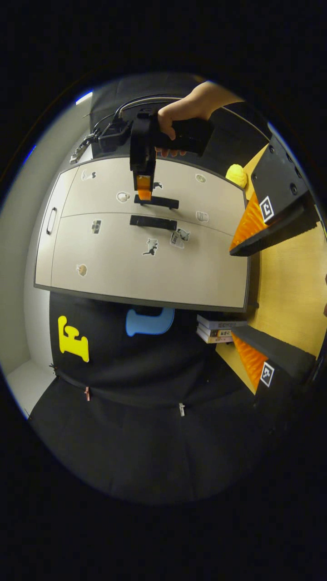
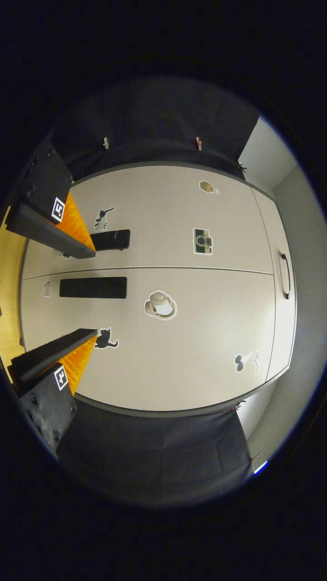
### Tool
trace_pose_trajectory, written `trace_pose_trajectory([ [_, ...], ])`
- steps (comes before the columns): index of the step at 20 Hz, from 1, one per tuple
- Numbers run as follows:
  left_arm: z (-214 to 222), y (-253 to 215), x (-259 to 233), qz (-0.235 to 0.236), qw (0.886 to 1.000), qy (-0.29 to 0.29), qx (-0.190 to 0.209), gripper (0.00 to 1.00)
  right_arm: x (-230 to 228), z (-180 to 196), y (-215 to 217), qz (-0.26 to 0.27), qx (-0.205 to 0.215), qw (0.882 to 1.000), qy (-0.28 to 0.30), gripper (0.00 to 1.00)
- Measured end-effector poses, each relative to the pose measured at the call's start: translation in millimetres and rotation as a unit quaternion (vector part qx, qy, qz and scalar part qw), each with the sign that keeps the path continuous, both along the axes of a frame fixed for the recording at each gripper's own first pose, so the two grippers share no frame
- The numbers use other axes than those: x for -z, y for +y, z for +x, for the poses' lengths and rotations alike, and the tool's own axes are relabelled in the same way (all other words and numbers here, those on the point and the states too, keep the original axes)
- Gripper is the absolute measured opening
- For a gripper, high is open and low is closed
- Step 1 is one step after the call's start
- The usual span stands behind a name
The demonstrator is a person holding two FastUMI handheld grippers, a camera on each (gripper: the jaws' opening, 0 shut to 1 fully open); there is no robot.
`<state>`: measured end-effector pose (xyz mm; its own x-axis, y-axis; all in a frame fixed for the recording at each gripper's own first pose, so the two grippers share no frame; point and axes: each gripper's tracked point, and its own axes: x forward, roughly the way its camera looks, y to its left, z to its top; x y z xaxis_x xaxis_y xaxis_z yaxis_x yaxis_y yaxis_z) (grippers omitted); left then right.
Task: Open the right door of the double-door shoe cabinet with the right hand, and open the left door with the left hand.
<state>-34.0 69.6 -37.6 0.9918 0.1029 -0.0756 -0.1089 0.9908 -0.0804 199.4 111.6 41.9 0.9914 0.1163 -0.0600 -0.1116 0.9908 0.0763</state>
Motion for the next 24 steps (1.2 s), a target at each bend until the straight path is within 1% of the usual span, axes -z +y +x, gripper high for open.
trace_pose_trajectory([
  [3,-2.0,15.6,-1.9,-0.013,1.000,-0.009,-0.027,0.95,11.4,20.1,3.8,0.022,0.005,0.999,0.025,0.98],
  [6,-2.1,25.5,3.2,-0.026,0.999,-0.003,-0.046,0.95,19.3,41.2,-3.9,0.019,0.026,0.999,0.031,0.98],
  [9,-1.4,27.4,8.2,-0.030,0.998,0.007,-0.052,0.95,26.2,54.8,-5.7,0.016,0.034,0.998,0.041,0.98],
  [13,-3.4,30.2,9.2,-0.031,0.998,0.008,-0.062,0.95,40.2,62.8,-0.1,0.006,0.029,0.998,0.058,0.98],
  [14,-3.9,30.7,11.4,-0.026,0.998,0.011,-0.065,0.95,42.8,63.6,-3.3,0.000,0.037,0.997,0.062,0.97],
  [15,-4.1,30.9,11.2,-0.019,0.998,0.011,-0.065,0.96,40.8,62.7,-2.3,0.004,0.037,0.998,0.057,0.92],
  [16,-4.1,29.8,10.8,-0.014,0.998,0.010,-0.064,0.95,41.6,60.9,-0.5,0.010,0.036,0.997,0.062,0.84],
  [17,-4.1,28.5,10.1,-0.011,0.998,0.009,-0.061,0.95,42.4,62.1,2.8,0.018,0.032,0.997,0.064,0.80],
  [19,-5.9,24.8,10.3,-0.007,0.998,0.008,-0.055,0.95,46.0,60.7,14.9,0.033,0.010,0.997,0.076,0.66],
  [20,-8.1,25.7,11.0,0.001,0.998,0.008,-0.056,0.95,49.8,60.0,17.5,0.036,0.007,0.996,0.086,0.50],
  [21,-9.3,26.1,10.1,0.012,0.998,0.007,-0.058,0.95,47.9,60.5,16.7,0.034,0.009,0.996,0.081,0.40],
  [22,-11.7,24.5,11.3,0.023,0.998,0.007,-0.056,0.95,49.0,60.9,16.2,0.033,0.011,0.996,0.084,0.38],
  [23,-12.8,22.9,10.8,0.033,0.998,0.008,-0.053,0.95,48.3,58.8,16.4,0.036,0.014,0.996,0.082,0.38],
  [24,-14.9,19.9,9.7,0.041,0.998,0.006,-0.049,0.95,48.4,59.1,16.4,0.035,0.015,0.996,0.082,0.34],
])
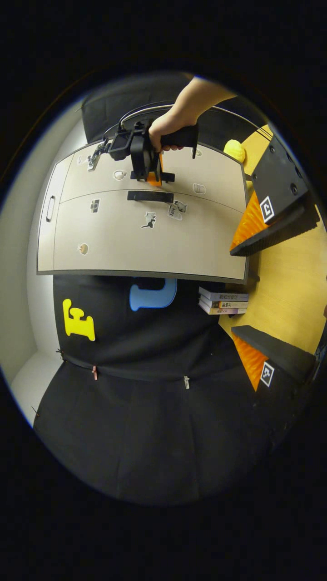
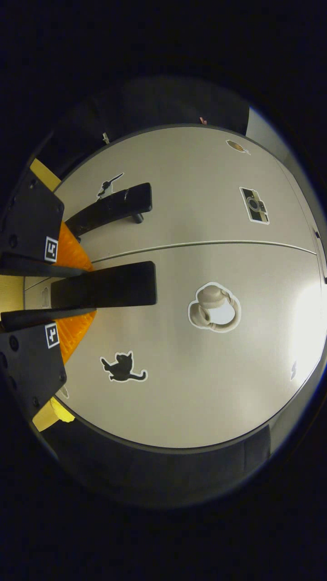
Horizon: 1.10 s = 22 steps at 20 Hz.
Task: Open the right door of the double-door shoe cabinet with the right hand, and open the left door with the left hand.
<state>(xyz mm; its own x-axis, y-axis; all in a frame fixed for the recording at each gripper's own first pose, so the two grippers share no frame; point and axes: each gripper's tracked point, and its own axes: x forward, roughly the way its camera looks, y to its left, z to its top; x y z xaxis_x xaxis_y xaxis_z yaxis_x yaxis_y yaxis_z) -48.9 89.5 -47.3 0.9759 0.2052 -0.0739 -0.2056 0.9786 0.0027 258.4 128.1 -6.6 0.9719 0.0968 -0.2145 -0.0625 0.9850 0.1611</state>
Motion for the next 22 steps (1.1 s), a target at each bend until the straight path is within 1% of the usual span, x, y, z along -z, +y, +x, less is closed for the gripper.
trace_pose_trajectory([
  [1,-1.9,-2.0,-2.9,0.006,1.000,-0.003,0.004,0.95,1.0,0.2,0.4,0.001,0.001,1.000,0.000,0.36],
  [2,-4.3,-4.0,-4.5,0.011,1.000,-0.005,0.007,0.95,2.5,2.5,0.9,-0.001,0.000,1.000,0.003,0.28],
  [3,-6.8,-5.2,-6.7,0.018,1.000,-0.008,0.008,0.95,0.6,1.5,0.2,-0.002,-0.004,1.000,0.003,0.23],
  [4,-9.6,-6.5,-7.4,0.022,1.000,-0.010,0.010,0.95,-1.5,0.3,-0.3,0.000,-0.009,1.000,0.008,0.23],
  [5,-11.5,-7.5,-9.3,0.026,1.000,-0.013,0.012,0.95,0.6,0.5,0.7,0.001,-0.012,1.000,0.007,0.17],
  [6,-14.5,-8.0,-10.3,0.030,0.999,-0.014,0.011,0.95,0.5,-1.2,1.0,0.000,-0.017,1.000,0.009,0.17],
  [7,-16.7,-8.5,-11.8,0.032,0.999,-0.015,0.013,0.95,0.1,-1.0,1.1,-0.001,-0.019,1.000,0.008,0.13],
  [11,-25.1,-14.7,-9.6,0.029,0.999,-0.010,0.020,0.95,-0.2,-9.9,0.0,-0.001,-0.027,1.000,0.013,0.13],
  [13,-27.4,-11.0,-6.7,0.029,0.999,0.001,0.014,0.95,-0.7,-16.0,-1.5,0.001,-0.031,0.999,0.012,0.13],
  [15,-27.8,-14.4,-8.5,0.025,1.000,0.002,0.015,0.95,-0.8,-25.4,-4.5,0.007,-0.038,0.999,0.012,0.13],
  [18,-27.0,-22.4,-7.7,0.007,1.000,0.007,0.028,0.95,-3.2,-35.6,-12.2,0.011,-0.046,0.999,0.003,0.13],
  [22,-20.7,-35.0,-7.7,-0.001,0.999,0.016,0.046,0.95,-5.4,-44.2,-18.9,0.006,-0.055,0.998,0.000,0.13],
])
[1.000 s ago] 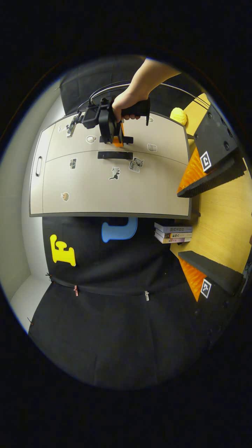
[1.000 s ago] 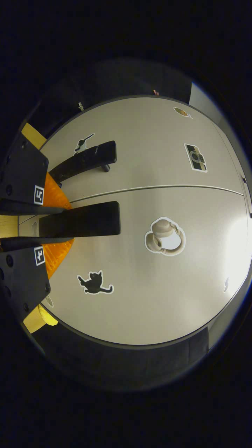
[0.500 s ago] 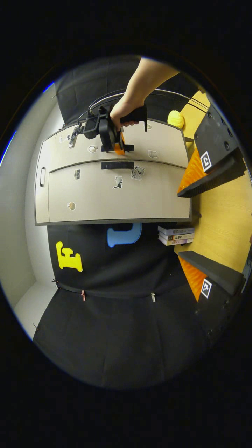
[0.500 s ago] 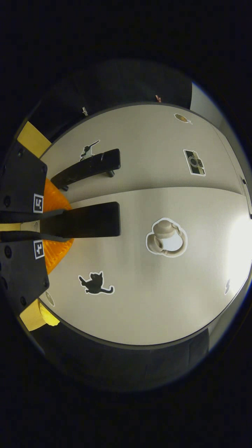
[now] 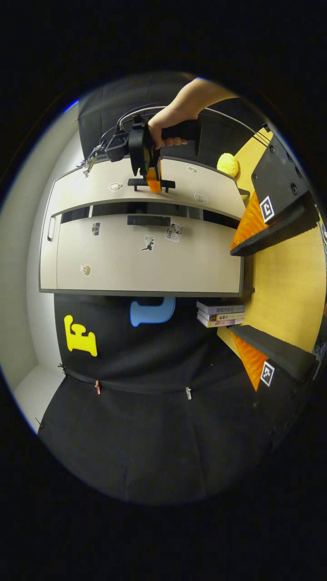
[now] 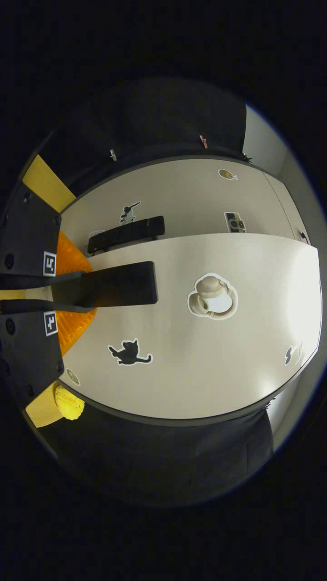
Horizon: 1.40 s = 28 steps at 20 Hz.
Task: Open the right door of the double-door shoe cabinet with the right hand, and open the left door with the left hand.
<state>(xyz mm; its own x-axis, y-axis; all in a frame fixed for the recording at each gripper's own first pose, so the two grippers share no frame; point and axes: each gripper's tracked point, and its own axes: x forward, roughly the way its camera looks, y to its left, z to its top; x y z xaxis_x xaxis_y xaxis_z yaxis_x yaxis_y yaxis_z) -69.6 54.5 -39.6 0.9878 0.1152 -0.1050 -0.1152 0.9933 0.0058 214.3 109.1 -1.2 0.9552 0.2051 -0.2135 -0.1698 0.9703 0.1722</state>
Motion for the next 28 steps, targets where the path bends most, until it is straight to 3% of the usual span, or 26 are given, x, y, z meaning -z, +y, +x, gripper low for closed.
trace_pose_trajectory([
  [16,56.3,-33.3,-6.2,-0.007,1.000,0.004,0.002,0.95,-5.4,-47.0,-46.8,0.010,-0.042,0.999,-0.022,0.12],
  [20,61.5,-37.8,-4.6,-0.013,1.000,0.006,0.003,0.95,-4.6,-58.4,-69.2,0.030,-0.028,0.999,-0.019,0.12],
  [28,65.2,-47.7,8.6,-0.017,1.000,0.021,0.013,0.95,-4.8,-64.3,-133.5,-0.010,0.049,0.998,-0.023,0.11],
])
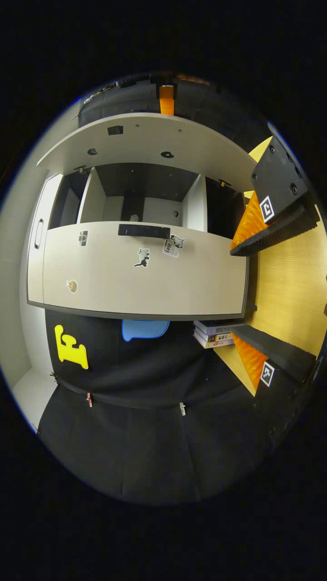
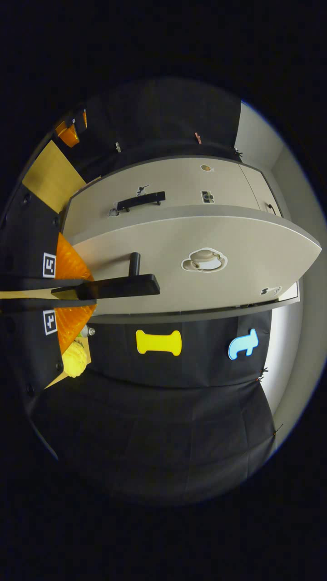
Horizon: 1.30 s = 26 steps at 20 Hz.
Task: Open the right door of the double-door shoe cabinet with the right hand, and open the left door with the left hand.
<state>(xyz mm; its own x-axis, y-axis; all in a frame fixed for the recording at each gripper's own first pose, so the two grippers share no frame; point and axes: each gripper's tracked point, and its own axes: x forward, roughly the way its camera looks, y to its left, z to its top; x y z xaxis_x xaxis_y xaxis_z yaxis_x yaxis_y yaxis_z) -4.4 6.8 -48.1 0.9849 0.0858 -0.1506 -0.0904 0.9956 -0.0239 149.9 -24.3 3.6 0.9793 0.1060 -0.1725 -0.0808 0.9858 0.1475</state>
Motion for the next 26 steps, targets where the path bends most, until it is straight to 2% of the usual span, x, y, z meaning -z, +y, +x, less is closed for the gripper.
trace_pose_trajectory([
  [3,0.2,-7.9,2.2,0.001,1.000,0.004,0.009,0.95,2.3,6.8,-30.9,-0.022,0.041,0.999,-0.002,0.10],
  [4,-0.9,-9.8,3.0,0.001,1.000,0.005,0.010,0.95,0.0,4.9,-37.3,-0.008,0.035,0.999,-0.007,0.05],
  [6,-1.7,-16.3,4.8,0.000,1.000,0.007,0.011,0.95,2.1,6.9,-37.3,0.022,0.027,0.999,-0.001,0.05],
  [9,-3.0,-28.3,6.0,0.001,1.000,0.011,0.012,0.95,0.9,7.2,-38.3,0.007,0.020,1.000,-0.010,0.05],
  [16,-5.3,-46.7,-7.6,0.022,1.000,-0.008,-0.018,0.95,17.2,-9.5,-39.8,0.016,-0.005,1.000,-0.015,0.06],
  [19,4.7,-61.7,-8.1,0.030,1.000,-0.008,0.004,0.95,23.4,-29.3,-40.0,-0.001,-0.008,1.000,-0.020,0.07],
  [21,14.7,-71.5,-18.4,0.030,0.999,-0.020,0.026,0.95,28.3,-45.6,-44.1,-0.017,0.007,1.000,-0.019,0.23],
  [23,27.3,-78.6,-29.7,0.032,0.998,-0.032,0.049,0.95,31.6,-65.8,-41.9,-0.022,0.016,0.999,-0.020,0.46],
  [26,48.9,-83.4,-48.3,0.030,0.996,-0.049,0.073,0.95,37.8,-91.3,-39.9,-0.033,0.041,0.998,-0.021,0.99],
])
